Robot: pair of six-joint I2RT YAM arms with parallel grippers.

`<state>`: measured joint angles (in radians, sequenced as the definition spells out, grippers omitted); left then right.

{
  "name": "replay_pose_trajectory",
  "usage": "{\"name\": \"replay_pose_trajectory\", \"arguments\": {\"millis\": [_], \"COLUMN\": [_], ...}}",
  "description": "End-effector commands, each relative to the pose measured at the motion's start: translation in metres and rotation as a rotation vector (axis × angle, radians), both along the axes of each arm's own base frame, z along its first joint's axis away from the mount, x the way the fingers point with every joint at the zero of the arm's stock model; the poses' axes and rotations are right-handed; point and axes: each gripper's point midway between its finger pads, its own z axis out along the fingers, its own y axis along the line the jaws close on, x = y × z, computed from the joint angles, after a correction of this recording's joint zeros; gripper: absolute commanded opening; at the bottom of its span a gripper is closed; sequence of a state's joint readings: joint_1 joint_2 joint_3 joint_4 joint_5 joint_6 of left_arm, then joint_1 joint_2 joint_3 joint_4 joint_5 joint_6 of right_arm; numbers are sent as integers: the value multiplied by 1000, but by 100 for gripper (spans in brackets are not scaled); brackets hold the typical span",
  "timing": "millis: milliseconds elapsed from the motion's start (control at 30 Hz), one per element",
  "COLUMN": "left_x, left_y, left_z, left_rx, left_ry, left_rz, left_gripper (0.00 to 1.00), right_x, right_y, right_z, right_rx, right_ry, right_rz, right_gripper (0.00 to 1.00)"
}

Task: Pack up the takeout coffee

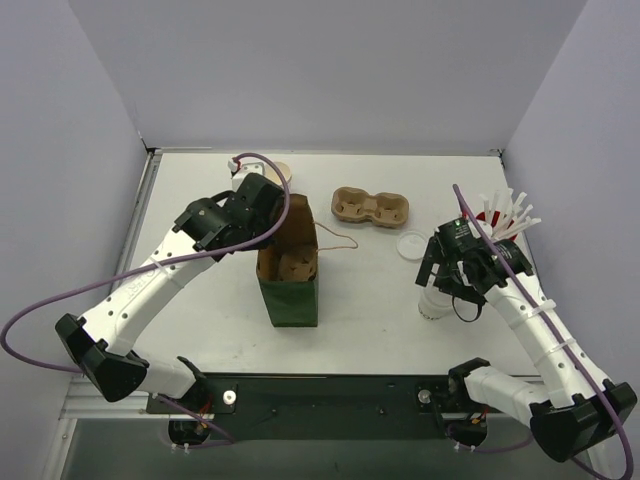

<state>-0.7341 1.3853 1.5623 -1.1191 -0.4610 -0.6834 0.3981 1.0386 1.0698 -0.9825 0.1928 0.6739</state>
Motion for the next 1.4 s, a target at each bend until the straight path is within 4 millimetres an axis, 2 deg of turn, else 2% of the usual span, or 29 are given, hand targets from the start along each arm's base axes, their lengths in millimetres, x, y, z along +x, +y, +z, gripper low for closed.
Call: {"name": "replay_pose_trajectory", "arguments": {"millis": [0, 233, 633, 900, 1367], "left_x": [2, 2, 1, 3, 3], "left_y": [3, 3, -2, -3, -3], "left_z": [15, 22, 24, 25, 28], "left_rx": [-51, -77, -101, -101, -102], "left_ry": [-29, -50, -55, -60, -69], "left_rz": [51, 38, 16, 12, 1], "left_gripper": [0, 0, 0, 0, 0], "right_x": [0, 9, 10, 14, 15], "right_y": [-8, -12, -18, -8, -17], "right_z": [-14, -26, -44, -41, -33], "right_rx": [-4, 19, 50, 135, 109], "right_ry": [46, 78, 137, 167, 201], "right_rz": [-5, -16, -44, -22, -32], "right_gripper": [88, 88, 77, 76, 81]}}
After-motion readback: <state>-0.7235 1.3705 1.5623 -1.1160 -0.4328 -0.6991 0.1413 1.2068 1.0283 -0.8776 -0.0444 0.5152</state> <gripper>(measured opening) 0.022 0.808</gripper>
